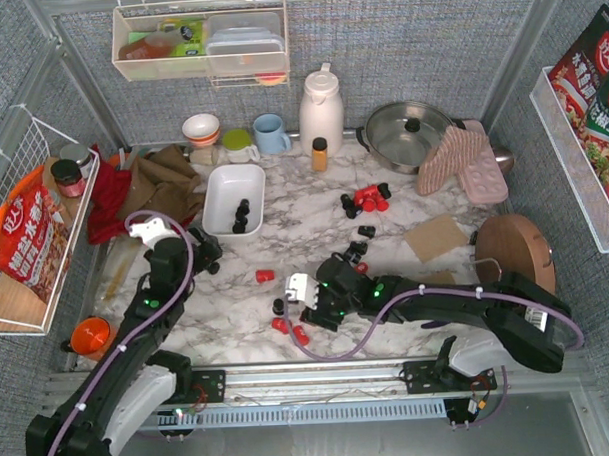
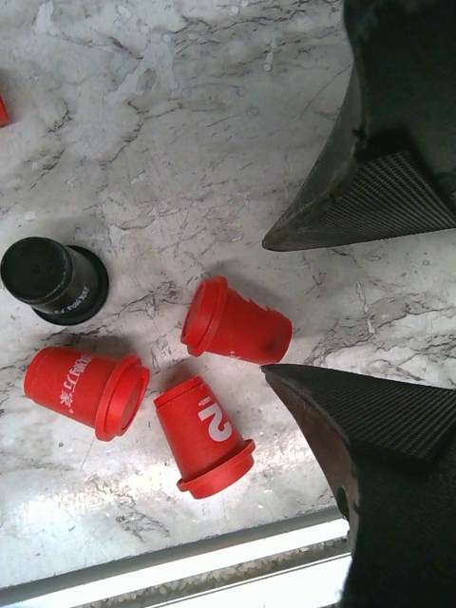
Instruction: Mix the coffee capsules in the storage basket
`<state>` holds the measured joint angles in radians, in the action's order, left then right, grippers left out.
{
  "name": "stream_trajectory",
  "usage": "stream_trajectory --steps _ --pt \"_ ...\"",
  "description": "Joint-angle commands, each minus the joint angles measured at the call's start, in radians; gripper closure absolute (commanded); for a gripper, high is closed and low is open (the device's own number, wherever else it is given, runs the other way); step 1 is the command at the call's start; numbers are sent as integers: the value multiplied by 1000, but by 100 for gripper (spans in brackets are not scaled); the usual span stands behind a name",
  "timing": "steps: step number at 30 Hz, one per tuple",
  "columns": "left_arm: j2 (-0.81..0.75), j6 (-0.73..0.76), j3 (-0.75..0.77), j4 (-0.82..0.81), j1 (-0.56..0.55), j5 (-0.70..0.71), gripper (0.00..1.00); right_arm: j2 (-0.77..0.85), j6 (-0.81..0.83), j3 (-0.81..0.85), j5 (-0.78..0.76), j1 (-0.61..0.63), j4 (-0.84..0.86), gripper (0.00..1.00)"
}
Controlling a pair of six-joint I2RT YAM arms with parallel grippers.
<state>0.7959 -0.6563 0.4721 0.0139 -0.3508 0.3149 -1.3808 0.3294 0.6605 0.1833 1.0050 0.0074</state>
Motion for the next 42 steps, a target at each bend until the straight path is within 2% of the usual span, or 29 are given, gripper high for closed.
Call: stream_trajectory --steps 1,4,7,13,18,21,24,30,31,33,34,42 --pt "-40 -149 -23 174 1 76 1 28 3 -23 -39 0 25 45" --pt "-16 -151 -36 178 1 90 1 42 5 -37 -51 1 31 45" --pt "46 -237 -33 189 4 135 1 58 10 -45 -53 1 25 45" --pt "266 -388 79 214 3 114 2 102 12 -76 -54 -1 40 45" --pt "436 -488 201 299 3 155 22 121 9 -81 -50 0 36 45" --pt "516 -534 245 334 3 151 30 139 7 -85 -50 -1 34 45" --pt "585 -573 288 377 3 138 30 154 7 -90 -48 -1 33 45" --pt "672 -585 299 353 3 132 31 169 5 -93 -44 -1 32 45" --pt "682 -592 301 358 3 137 35 171 5 -93 -45 -1 31 45" --pt "699 -609 301 371 3 142 49 176 5 -93 -46 -2 28 45" --pt "707 -618 304 381 3 143 51 179 6 -94 -48 0 28 45" --pt "762 -624 290 382 3 156 54 186 7 -98 -50 -2 28 45"
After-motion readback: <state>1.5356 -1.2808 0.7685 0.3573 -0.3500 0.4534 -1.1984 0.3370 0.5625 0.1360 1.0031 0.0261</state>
